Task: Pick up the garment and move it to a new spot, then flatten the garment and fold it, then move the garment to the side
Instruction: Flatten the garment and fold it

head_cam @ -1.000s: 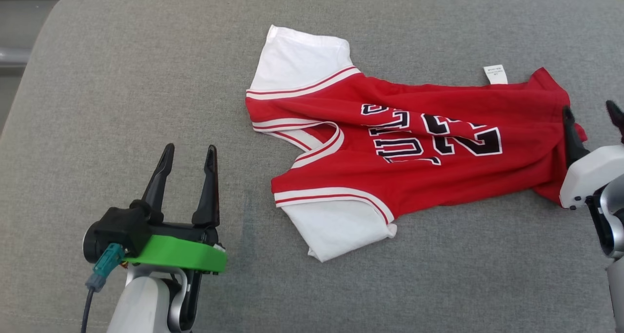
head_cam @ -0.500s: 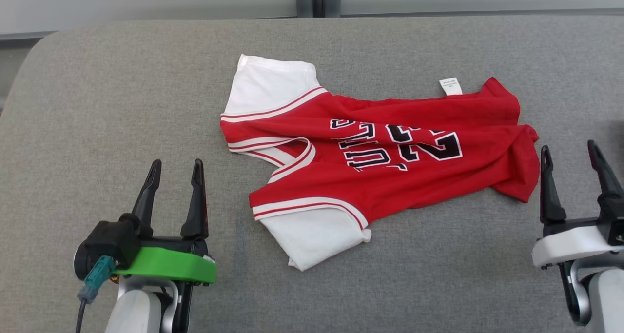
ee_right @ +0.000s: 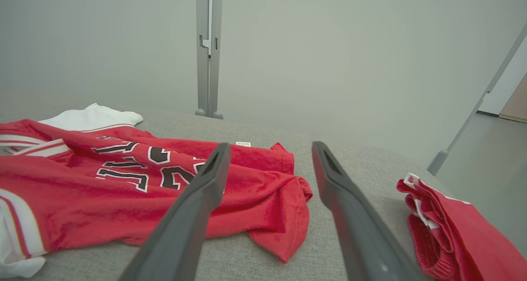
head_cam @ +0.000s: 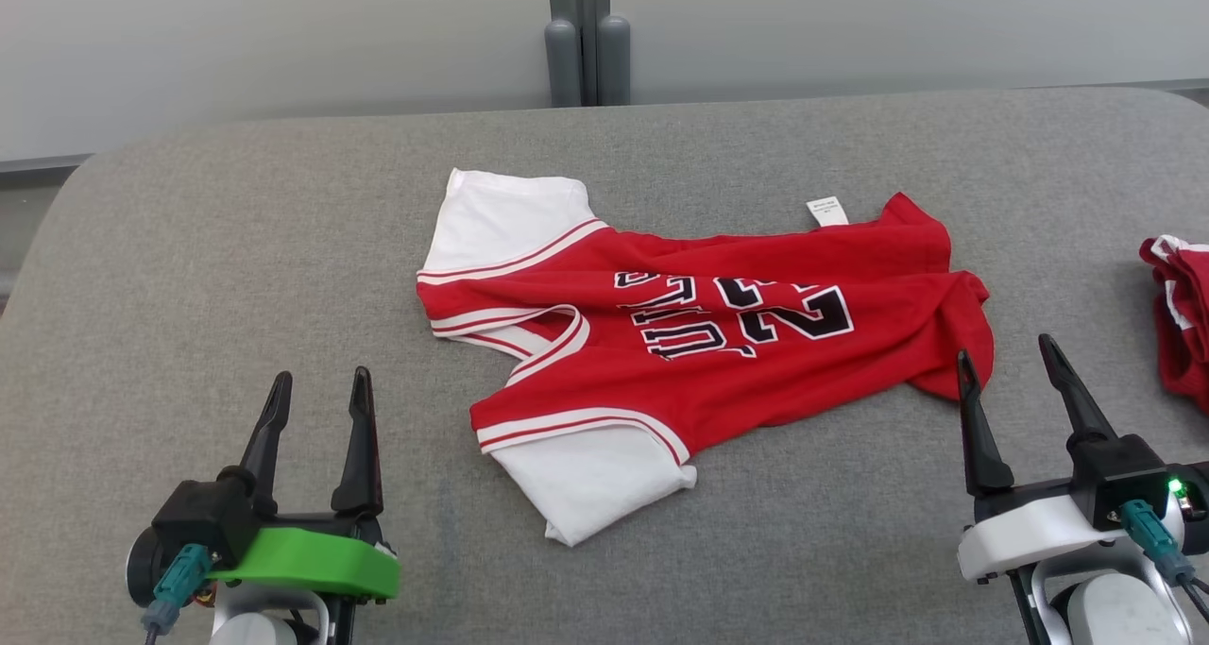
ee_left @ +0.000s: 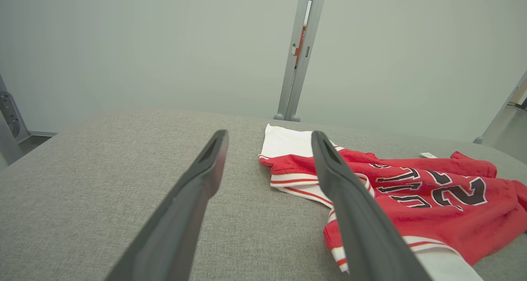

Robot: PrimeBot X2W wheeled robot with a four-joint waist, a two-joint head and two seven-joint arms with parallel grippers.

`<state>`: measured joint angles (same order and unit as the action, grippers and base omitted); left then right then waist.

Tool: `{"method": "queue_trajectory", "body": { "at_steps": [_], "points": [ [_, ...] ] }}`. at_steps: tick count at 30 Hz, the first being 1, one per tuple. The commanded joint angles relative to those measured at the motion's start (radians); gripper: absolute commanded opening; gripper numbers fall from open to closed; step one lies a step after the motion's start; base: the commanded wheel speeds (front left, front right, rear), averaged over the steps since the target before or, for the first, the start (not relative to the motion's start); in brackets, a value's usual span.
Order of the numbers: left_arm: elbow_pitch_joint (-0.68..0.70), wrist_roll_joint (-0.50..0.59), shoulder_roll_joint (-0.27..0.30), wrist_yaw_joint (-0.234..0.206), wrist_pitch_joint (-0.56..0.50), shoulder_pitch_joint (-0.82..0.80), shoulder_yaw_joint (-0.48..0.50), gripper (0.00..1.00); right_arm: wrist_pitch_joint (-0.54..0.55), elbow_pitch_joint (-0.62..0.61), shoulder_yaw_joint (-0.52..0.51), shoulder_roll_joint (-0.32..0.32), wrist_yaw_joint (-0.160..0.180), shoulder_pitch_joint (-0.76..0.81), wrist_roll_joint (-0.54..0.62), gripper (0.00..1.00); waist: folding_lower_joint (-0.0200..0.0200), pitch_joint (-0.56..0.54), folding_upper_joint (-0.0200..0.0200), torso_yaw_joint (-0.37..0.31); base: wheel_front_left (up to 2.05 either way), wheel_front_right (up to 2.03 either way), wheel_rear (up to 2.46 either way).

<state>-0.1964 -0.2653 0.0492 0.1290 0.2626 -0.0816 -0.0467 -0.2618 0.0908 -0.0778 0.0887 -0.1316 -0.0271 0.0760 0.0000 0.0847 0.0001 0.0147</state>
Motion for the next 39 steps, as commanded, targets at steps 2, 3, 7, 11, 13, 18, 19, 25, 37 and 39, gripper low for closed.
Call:
{"method": "queue_trajectory", "body": {
  "at_steps": [2,3,7,11,13,18,19,25,37,39],
  "points": [
    [0.004,0.006,0.003,0.003,0.003,0.023,0.011,1.00,-0.004,0.004,0.013,-0.005,0.002,0.006,-0.007,1.00,0.0000,-0.019,-0.0001,-0.016,0.00,0.00,0.00],
    [0.011,0.005,0.003,0.001,0.003,0.027,0.021,1.00,-0.004,0.008,0.017,-0.007,0.002,0.002,-0.009,1.00,0.0000,-0.022,-0.0001,-0.019,0.00,0.00,0.00],
    [0.030,-0.007,0.003,-0.008,0.003,0.049,0.041,1.00,-0.004,0.020,0.023,-0.013,0.002,-0.015,-0.018,1.00,0.0000,-0.029,-0.0001,-0.022,0.00,0.00,0.00],
    [0.031,-0.006,0.003,-0.007,0.003,0.058,0.049,1.00,-0.003,0.041,0.018,-0.019,0.002,-0.015,-0.027,1.00,0.0000,-0.036,-0.0001,-0.015,0.00,0.00,0.00],
    [0.026,0.002,0.003,-0.007,0.003,0.055,0.047,1.00,-0.003,0.052,0.007,-0.021,0.002,-0.013,-0.036,1.00,0.0000,-0.037,-0.0001,-0.009,0.00,0.00,0.00],
    [0.009,0.016,0.003,-0.003,0.003,0.023,0.045,1.00,-0.003,0.067,0.000,-0.026,0.002,-0.023,-0.045,1.00,0.0000,-0.032,-0.0001,-0.003,0.00,0.00,0.00],
    [0.008,0.016,0.003,-0.003,0.003,0.020,0.044,1.00,-0.003,0.068,0.000,-0.027,0.002,-0.024,-0.047,1.00,0.0000,-0.031,-0.0001,-0.003,0.00,0.00,0.00],
    [0.004,0.018,0.003,0.000,0.003,0.018,0.036,1.00,-0.003,0.069,-0.004,-0.029,0.002,-0.033,-0.051,1.00,0.0000,-0.027,-0.0001,-0.001,0.00,0.00,0.00],
    [-0.033,-0.029,0.002,0.003,0.003,0.007,-0.153,1.00,0.034,0.142,-0.047,0.003,0.002,-0.061,-0.084,1.00,0.0000,-0.014,-0.0001,0.003,0.00,0.00,0.00],
    [-0.070,-0.050,0.010,0.002,0.003,0.001,-0.235,1.00,0.081,0.184,-0.051,0.023,0.002,-0.076,-0.104,1.00,0.0000,-0.007,-0.0001,0.005,0.00,0.00,0.00]
  ]
}}
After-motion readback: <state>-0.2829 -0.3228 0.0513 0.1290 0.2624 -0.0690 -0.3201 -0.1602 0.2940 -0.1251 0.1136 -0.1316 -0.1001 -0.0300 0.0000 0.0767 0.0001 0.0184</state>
